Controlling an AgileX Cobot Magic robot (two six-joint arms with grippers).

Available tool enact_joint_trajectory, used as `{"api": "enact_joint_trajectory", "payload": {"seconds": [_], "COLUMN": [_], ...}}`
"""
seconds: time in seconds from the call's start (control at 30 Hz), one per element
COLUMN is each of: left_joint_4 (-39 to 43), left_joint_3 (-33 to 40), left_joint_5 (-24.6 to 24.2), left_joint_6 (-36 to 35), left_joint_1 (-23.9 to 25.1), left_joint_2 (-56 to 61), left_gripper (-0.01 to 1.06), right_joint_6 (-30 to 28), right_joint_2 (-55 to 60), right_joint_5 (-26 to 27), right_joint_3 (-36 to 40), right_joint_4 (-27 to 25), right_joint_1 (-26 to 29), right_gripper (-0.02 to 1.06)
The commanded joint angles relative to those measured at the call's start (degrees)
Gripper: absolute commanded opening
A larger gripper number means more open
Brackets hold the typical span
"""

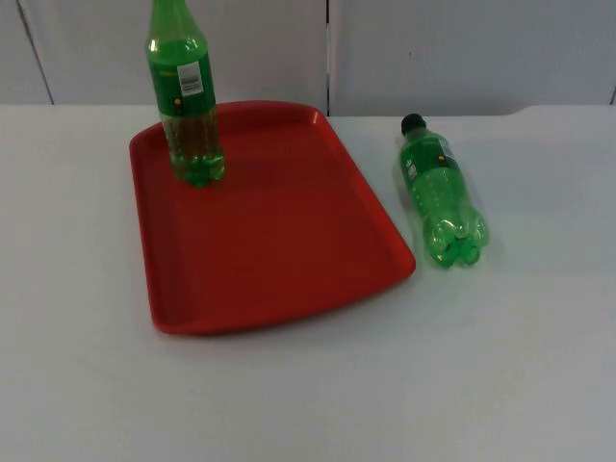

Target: Place the bottle upright on the tray.

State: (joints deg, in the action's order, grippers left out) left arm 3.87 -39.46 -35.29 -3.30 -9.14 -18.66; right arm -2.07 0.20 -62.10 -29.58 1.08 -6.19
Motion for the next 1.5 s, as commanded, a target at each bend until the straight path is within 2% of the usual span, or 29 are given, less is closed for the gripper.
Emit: {"api": "enact_joint_trajectory", "payload": {"seconds": [0.0, 0.03, 0.2, 0.23, 0.4, 0.53, 1.0, 1.17, 1.27, 1.47], "left_joint_4": [-3.1, -3.1, -9.6, -9.6, -10.3, -10.3, -10.2, -10.3, -10.5, -9.3], "left_joint_3": [0.3, 0.3, 0.3, 0.3, 0.3, 0.3, 0.6, 4.1, 8.2, 11.1], "left_joint_5": [-4.4, -4.4, -12.6, -12.6, -19.7, -22.6, -23.0, -23.2, -24.5, -26.6], "left_joint_6": [3.3, 3.3, 10.8, 10.8, 12.0, 12.0, 12.0, 11.8, 11.8, 11.7], "left_joint_1": [-0.1, -0.1, -0.1, -0.1, -0.1, -0.1, -0.1, -0.1, -0.1, -0.1], "left_joint_2": [2.2, 2.2, 5.4, 5.4, 7.5, 9.0, 18.2, 18.7, 18.7, 18.7], "left_gripper": [0.88, 0.88, 0.88, 0.88, 0.88, 0.88, 0.88, 0.88, 0.88, 0.88], "right_joint_6": [-0.1, -0.1, -0.1, -0.1, -0.1, -0.1, -0.1, -0.1, -0.1, -0.1], "right_joint_2": [-0.2, -0.2, -0.2, -0.2, -0.2, -0.2, -0.2, -0.2, -0.2, -0.2], "right_joint_5": [0.4, 0.4, 0.4, 0.4, 0.4, 0.4, 0.4, 0.4, 0.4, 0.4], "right_joint_3": [0.1, 0.1, 0.1, 0.1, 0.1, 0.1, 0.1, 0.1, 0.1, 0.0], "right_joint_4": [0.1, 0.1, 0.1, 0.1, 0.1, 0.1, 0.1, 0.1, 0.1, -0.2], "right_joint_1": [0.3, 0.3, 0.3, 0.3, 0.3, 0.3, 0.3, 0.3, 0.3, 0.3], "right_gripper": [1.05, 1.05, 1.05, 1.05, 1.05, 1.05, 1.05, 1.05, 1.05, 1.05]}}
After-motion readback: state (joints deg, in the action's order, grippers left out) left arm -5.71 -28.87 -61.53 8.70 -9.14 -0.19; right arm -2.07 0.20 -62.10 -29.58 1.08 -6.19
